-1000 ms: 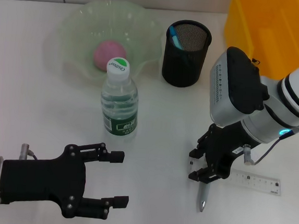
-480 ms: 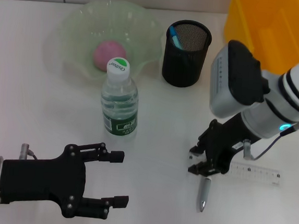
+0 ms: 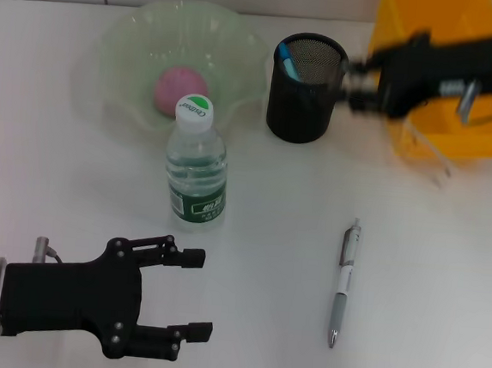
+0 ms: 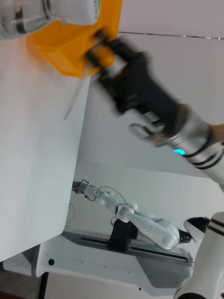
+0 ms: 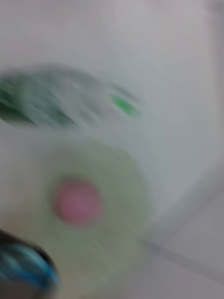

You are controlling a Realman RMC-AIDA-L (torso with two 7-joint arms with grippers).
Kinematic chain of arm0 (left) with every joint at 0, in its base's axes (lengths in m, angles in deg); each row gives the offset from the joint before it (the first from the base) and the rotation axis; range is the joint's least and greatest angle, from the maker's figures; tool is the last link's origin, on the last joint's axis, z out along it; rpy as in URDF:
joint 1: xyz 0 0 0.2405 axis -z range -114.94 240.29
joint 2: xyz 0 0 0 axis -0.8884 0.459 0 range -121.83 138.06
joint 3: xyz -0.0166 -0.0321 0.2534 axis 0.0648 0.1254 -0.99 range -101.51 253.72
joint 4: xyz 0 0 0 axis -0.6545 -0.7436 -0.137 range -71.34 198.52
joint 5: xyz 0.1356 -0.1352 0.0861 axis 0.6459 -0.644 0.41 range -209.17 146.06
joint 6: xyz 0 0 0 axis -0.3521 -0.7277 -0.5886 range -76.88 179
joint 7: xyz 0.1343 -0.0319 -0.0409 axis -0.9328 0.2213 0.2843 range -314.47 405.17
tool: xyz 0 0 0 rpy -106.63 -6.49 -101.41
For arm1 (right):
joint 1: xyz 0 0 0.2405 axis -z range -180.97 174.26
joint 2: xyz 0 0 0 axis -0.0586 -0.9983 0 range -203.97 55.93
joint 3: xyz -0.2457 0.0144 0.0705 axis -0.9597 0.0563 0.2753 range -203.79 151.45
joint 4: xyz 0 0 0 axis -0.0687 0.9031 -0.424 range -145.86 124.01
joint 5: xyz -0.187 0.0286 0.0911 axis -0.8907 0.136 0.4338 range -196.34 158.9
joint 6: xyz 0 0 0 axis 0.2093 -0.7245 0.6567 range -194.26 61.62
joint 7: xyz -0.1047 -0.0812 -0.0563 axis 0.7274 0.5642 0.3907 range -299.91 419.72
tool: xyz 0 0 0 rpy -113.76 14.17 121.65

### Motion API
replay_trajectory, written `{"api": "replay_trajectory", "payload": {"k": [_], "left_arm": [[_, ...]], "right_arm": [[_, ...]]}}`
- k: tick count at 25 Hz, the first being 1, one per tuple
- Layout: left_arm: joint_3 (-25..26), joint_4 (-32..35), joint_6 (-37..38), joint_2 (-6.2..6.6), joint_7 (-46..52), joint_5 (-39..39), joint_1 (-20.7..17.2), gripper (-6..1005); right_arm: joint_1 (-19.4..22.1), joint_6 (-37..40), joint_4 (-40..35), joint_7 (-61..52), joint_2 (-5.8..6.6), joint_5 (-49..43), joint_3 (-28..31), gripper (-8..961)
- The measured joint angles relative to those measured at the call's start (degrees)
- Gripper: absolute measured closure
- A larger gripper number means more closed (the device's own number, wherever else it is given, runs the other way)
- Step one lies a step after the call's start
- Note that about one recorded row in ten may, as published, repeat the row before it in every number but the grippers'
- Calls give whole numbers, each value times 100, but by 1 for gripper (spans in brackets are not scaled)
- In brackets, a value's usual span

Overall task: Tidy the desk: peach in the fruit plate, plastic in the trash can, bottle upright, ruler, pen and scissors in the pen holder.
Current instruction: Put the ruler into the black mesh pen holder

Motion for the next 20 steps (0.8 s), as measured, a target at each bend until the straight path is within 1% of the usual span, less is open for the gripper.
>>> {"api": "replay_trajectory", "payload": {"k": [1, 2, 3, 4, 5, 6, 7, 8, 9, 10, 11, 12, 14, 15, 18, 19, 20], "left_arm": [[0, 0, 0, 0, 0, 0, 0, 188], [0, -3, -7, -4, -11, 0, 0, 188], [0, -4, -8, -6, -13, 0, 2, 188], [0, -2, -12, -9, -13, 1, 7, 188], [0, -2, -12, -9, -13, 1, 7, 188], [0, -2, -12, -9, -13, 1, 7, 188], [0, -1, -19, -10, -7, 0, 41, 188], [0, -1, -19, -10, -7, 0, 41, 188], [-2, -1, -20, -25, -7, 0, 66, 188], [-2, -1, -20, -25, -7, 0, 66, 188], [-7, 11, -15, -32, -12, 1, 66, 188], [-10, 20, -9, -39, -20, 0, 66, 188], [-18, 27, 0, -48, -44, 1, 67, 188], [-22, 28, -5, -52, -52, 1, 67, 187], [-23, 29, -19, -58, -57, 1, 71, 187], [-23, 29, -19, -58, -57, 1, 71, 187], [-23, 29, -19, -58, -57, 1, 71, 187]], "right_arm": [[135, -255, 41, 229, 8, 526, 173, 572], [330, -685, 338, 843, 24, 1759, 404, 571], [414, -878, 920, 1770, 27, 3075, 573, 571], [414, -878, 920, 1770, 27, 3075, 573, 571], [400, -896, 1316, 2249, 31, 3749, 645, 570], [400, -896, 1316, 2249, 31, 3749, 645, 570], [285, -886, 2169, 3091, 34, 4894, 716, 569], [285, -886, 2169, 3091, 34, 4894, 716, 569], [126, -874, 2899, 3738, 35, 5724, 727, 569], [126, -874, 2899, 3738, 35, 5724, 727, 568], [-5, -852, 3418, 4144, 36, 6208, 730, 568], [-84, -831, 3707, 4362, 35, 6453, 732, 568], [-439, -747, 4632, 4999, 35, 7035, 734, 567], [-439, -747, 4632, 4999, 35, 7035, 734, 566], [-716, -742, 5154, 5344, 27, 7145, 735, 565], [-883, -744, 5424, 5575, 14, 7170, 726, 565], [-883, -744, 5424, 5575, 14, 7170, 726, 564]]}}
